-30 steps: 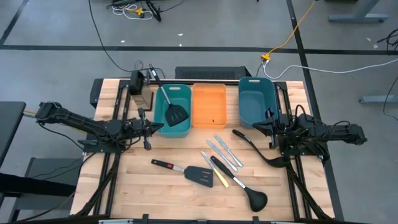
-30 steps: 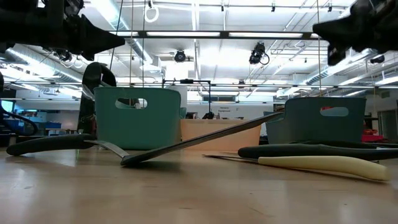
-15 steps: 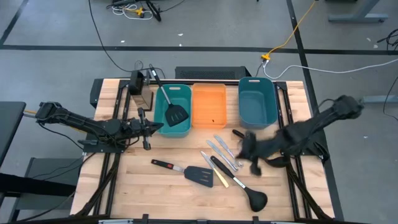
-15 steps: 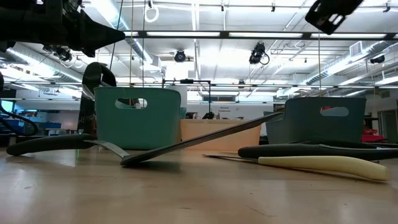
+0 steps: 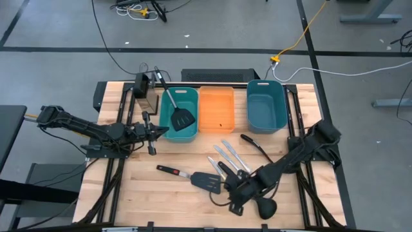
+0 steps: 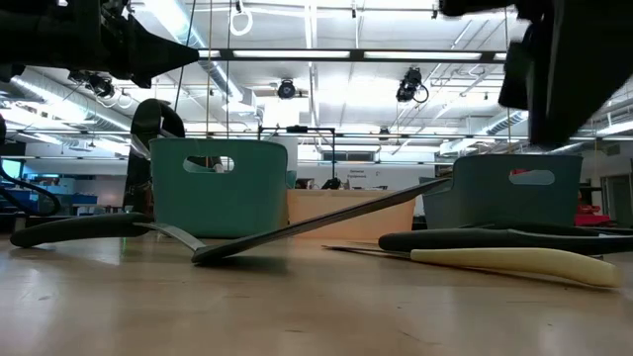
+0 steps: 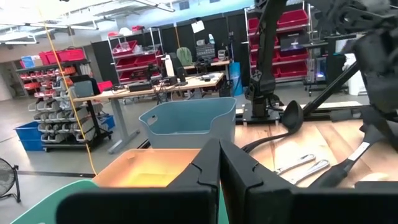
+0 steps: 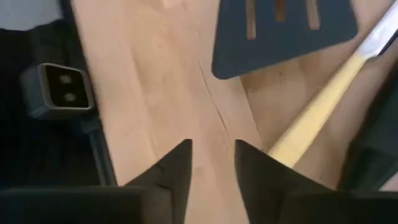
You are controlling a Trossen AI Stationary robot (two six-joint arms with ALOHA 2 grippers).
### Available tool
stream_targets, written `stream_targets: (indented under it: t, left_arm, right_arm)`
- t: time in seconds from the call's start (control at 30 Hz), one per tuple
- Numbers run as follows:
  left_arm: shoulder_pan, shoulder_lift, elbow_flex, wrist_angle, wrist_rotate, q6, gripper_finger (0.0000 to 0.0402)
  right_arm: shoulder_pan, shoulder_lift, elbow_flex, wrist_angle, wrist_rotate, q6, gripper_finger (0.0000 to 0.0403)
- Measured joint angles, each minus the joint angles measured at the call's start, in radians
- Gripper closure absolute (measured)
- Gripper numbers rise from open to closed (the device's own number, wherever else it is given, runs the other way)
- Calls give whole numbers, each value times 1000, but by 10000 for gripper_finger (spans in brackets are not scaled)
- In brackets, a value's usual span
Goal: Pick & Place Kitchen Items
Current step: Put the yellow knife into the orange bin
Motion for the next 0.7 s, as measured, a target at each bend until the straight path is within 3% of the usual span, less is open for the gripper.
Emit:
stream_targets:
  t: [0.2, 0.47, 0.7]
  left_arm:
    - [0, 0, 0, -4, 0, 13, 386]
    - [0, 0, 0, -2, 0, 20, 396]
    - [0, 0, 0, -2, 0, 19, 381]
  right_arm:
    - [0, 92, 47, -56, 36, 105, 235]
    - [0, 122, 46, -123, 132, 207, 231]
    - [-7, 122, 46, -189, 132, 275, 231]
